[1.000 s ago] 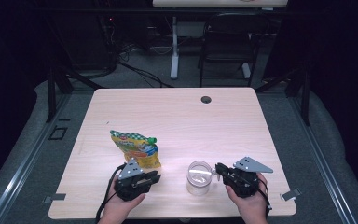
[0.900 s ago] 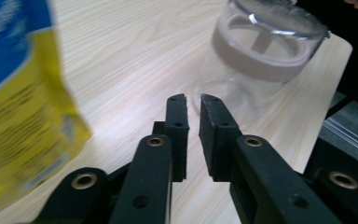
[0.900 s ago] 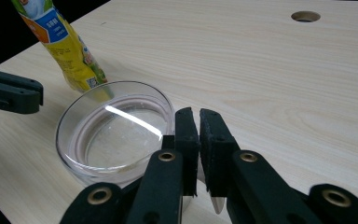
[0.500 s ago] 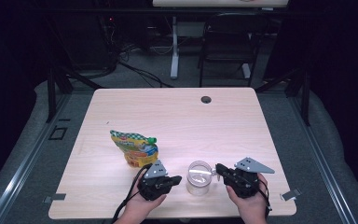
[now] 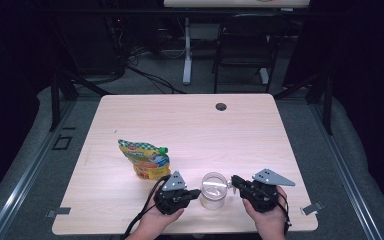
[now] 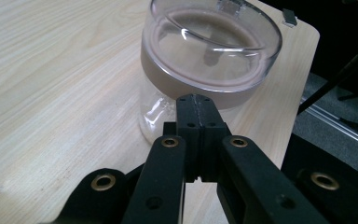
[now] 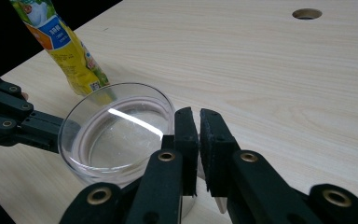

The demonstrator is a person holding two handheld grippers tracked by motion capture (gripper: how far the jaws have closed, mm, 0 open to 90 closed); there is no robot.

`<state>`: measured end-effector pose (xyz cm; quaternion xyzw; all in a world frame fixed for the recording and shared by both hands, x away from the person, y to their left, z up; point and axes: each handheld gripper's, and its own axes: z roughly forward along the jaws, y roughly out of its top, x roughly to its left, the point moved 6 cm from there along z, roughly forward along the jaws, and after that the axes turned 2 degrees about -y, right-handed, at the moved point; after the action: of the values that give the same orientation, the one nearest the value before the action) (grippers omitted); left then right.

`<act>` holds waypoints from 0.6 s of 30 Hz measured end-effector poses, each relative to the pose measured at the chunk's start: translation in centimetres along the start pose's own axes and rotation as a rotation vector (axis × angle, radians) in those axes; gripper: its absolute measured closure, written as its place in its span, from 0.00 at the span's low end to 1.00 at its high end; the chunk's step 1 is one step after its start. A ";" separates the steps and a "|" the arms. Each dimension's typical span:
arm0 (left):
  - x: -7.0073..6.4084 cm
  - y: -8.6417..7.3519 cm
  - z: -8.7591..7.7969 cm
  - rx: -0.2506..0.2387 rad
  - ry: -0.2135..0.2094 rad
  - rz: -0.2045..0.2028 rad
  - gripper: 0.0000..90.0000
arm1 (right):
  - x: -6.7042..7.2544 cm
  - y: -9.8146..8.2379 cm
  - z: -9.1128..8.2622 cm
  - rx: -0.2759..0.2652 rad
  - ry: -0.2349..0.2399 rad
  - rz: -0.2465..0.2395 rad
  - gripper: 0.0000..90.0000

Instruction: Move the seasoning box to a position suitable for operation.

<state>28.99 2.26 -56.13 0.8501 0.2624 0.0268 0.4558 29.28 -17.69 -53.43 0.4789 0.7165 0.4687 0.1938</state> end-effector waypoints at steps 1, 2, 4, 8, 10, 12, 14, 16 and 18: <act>0.0 0.0 0.0 0.000 0.000 0.000 1.00 | 0.0 0.0 0.0 0.000 0.000 0.000 0.95; 0.0 0.0 0.0 0.004 0.003 0.002 1.00 | 0.0 0.0 0.0 0.000 0.000 0.000 0.95; 0.0 0.1 -0.1 -0.003 0.002 0.003 1.00 | 0.0 0.0 0.0 -0.001 0.001 0.001 0.95; -0.2 0.5 -0.3 -0.016 -0.006 0.004 1.00 | -0.1 0.0 0.0 0.000 -0.002 0.006 0.95; -0.3 0.8 -0.4 -0.020 -0.009 0.012 1.00 | -0.1 -0.1 0.0 0.001 -0.001 0.008 0.95; -0.3 0.9 -0.4 -0.022 -0.007 0.015 1.00 | -0.1 -0.1 0.0 0.002 -0.002 0.008 0.95; -0.4 1.0 -0.4 -0.028 -0.010 0.009 1.00 | -0.1 -0.1 0.0 0.000 -0.003 0.009 0.95; -0.4 1.1 -0.4 -0.027 -0.013 0.009 1.00 | -0.2 -0.1 0.0 -0.003 -0.003 0.012 0.94; -0.4 1.2 -0.4 -0.027 -0.012 0.010 1.00 | -0.2 -0.1 0.0 -0.002 -0.003 0.015 0.94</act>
<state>29.05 1.89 -54.91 0.8453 0.2548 0.0275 0.4687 29.31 -17.86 -53.55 0.4848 0.7122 0.4700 0.1919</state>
